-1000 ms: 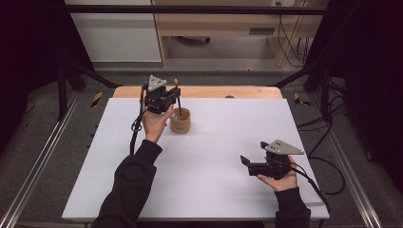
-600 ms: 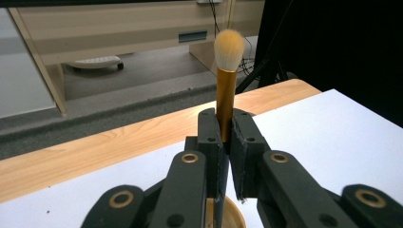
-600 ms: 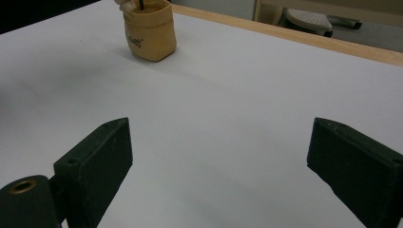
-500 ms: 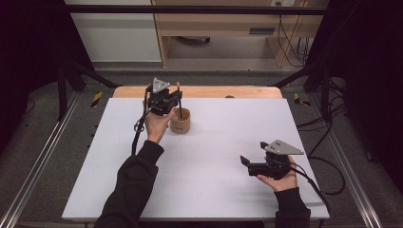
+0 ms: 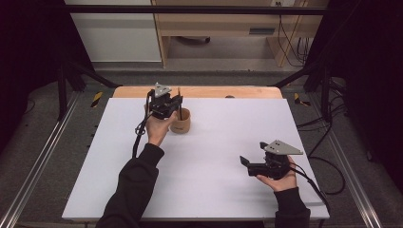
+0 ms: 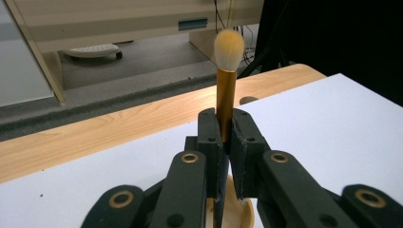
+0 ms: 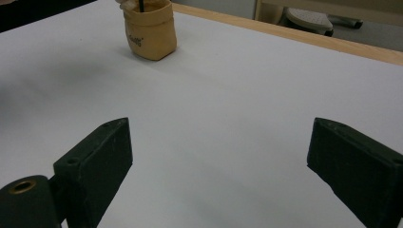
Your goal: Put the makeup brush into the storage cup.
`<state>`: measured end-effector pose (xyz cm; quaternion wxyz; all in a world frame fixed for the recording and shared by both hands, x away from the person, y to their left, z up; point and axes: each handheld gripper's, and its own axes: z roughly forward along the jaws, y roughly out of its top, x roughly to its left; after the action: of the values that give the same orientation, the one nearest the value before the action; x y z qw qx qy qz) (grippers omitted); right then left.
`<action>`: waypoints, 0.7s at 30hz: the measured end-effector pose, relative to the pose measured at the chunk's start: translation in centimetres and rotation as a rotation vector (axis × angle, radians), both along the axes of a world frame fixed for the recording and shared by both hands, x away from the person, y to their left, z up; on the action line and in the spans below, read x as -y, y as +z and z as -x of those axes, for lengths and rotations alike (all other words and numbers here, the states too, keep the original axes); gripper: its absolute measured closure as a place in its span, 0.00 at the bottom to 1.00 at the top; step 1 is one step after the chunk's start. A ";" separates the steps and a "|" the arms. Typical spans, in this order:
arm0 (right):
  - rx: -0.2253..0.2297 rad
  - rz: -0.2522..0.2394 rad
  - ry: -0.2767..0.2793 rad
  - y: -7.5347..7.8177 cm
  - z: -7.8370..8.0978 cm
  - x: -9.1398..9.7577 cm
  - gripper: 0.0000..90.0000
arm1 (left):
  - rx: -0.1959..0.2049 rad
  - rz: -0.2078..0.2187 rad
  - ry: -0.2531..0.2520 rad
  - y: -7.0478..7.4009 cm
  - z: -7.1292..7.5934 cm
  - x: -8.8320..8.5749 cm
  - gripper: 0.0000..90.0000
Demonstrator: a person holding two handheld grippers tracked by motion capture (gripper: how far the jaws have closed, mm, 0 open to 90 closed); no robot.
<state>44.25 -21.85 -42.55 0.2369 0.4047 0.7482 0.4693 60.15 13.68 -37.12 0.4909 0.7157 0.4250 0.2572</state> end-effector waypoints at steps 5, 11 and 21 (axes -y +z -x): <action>0.002 0.001 0.001 0.0 0.0 0.0 0.09 | -0.012 -0.016 -0.004 -0.8 0.0 0.1 0.93; 0.002 0.004 0.003 -0.1 0.0 -0.1 0.09 | -0.021 -0.029 -0.007 -1.4 0.0 0.3 0.93; 0.001 0.003 0.002 -0.1 0.0 -0.1 0.09 | -0.038 -0.046 -0.008 -2.2 -0.1 0.4 0.92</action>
<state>44.25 -21.77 -42.62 0.2373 0.4035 0.7493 0.4685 60.25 13.28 -39.30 0.4670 0.7332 0.4255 0.2516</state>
